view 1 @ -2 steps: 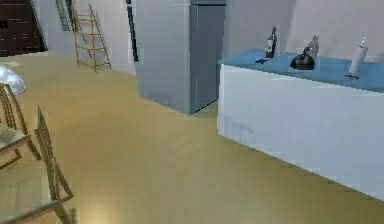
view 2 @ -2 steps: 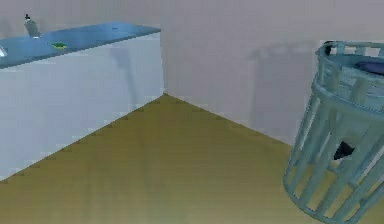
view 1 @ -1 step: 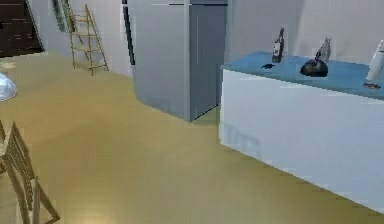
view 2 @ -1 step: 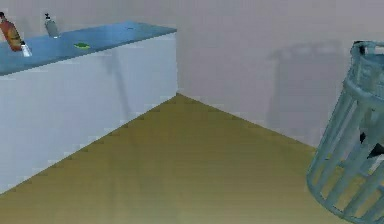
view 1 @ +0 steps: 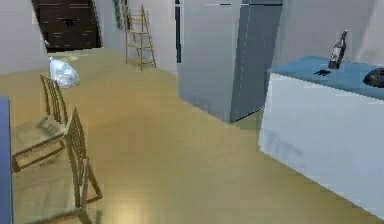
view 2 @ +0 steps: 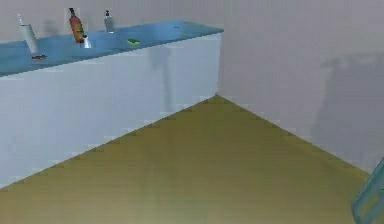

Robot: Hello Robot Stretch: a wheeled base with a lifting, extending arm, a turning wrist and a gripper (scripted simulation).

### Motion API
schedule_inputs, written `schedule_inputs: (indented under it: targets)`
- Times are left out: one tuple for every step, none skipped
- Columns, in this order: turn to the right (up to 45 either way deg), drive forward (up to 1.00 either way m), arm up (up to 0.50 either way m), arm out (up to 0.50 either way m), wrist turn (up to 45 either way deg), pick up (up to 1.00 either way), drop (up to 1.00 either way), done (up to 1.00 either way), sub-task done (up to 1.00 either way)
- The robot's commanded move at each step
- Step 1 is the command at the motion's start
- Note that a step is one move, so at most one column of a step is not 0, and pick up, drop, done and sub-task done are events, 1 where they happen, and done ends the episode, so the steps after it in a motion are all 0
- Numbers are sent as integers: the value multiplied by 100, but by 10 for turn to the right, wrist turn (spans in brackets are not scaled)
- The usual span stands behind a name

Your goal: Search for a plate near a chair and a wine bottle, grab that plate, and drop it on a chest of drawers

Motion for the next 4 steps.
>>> schedule_inputs:
  targets:
    - [0, 35, 0, 0, 0, 0, 0, 0, 0]
    - [-450, 0, 0, 0, 0, 0, 0, 0, 0]
    - [-450, 0, 0, 0, 0, 0, 0, 0, 0]
    - [-450, 0, 0, 0, 0, 0, 0, 0, 0]
